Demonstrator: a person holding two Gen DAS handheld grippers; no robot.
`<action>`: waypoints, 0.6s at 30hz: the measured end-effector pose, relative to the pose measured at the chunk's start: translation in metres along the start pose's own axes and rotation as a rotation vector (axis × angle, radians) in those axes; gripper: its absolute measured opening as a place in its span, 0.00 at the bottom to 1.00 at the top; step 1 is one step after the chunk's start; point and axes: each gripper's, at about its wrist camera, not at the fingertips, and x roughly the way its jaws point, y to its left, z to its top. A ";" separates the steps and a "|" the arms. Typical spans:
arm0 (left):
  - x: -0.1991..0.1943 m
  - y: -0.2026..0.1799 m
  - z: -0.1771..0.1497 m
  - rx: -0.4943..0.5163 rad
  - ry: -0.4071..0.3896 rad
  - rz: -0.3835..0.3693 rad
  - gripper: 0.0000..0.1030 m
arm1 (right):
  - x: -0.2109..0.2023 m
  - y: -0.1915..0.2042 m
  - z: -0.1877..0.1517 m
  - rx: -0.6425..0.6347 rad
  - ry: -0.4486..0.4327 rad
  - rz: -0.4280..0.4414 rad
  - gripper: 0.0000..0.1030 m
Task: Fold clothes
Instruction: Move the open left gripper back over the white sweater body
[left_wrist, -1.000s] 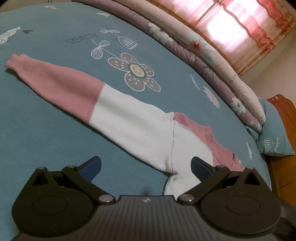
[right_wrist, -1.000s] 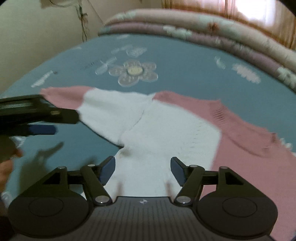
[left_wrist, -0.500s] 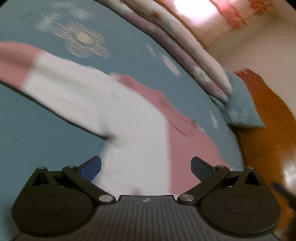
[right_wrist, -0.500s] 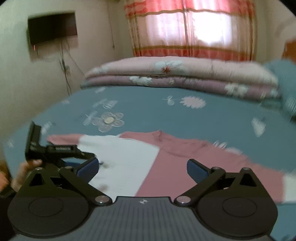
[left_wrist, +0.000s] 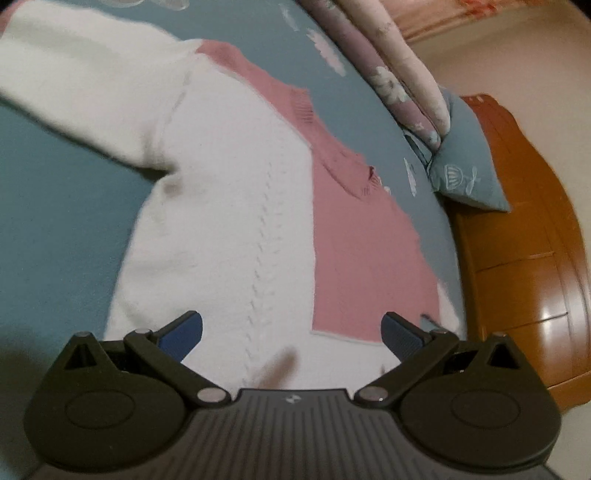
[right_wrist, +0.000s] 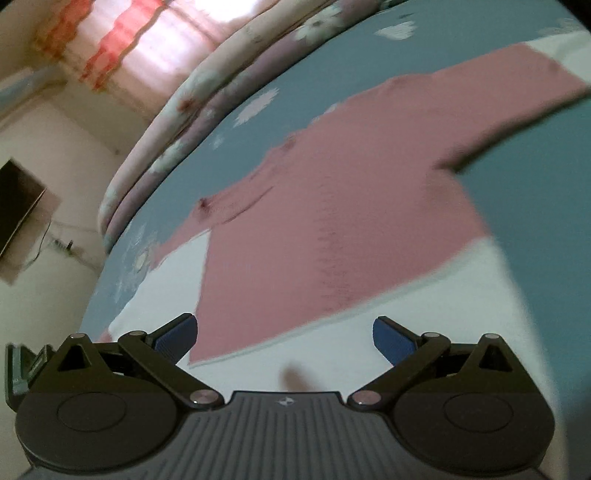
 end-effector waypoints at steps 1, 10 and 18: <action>-0.003 0.003 0.003 -0.007 0.002 0.007 0.99 | -0.007 -0.006 -0.001 0.004 -0.001 -0.027 1.00; -0.026 -0.009 0.002 0.027 -0.075 0.044 0.99 | -0.051 -0.010 -0.013 0.037 -0.012 -0.047 1.00; 0.014 -0.044 -0.020 0.177 0.052 0.103 0.99 | -0.026 -0.016 -0.032 0.049 0.039 -0.075 1.00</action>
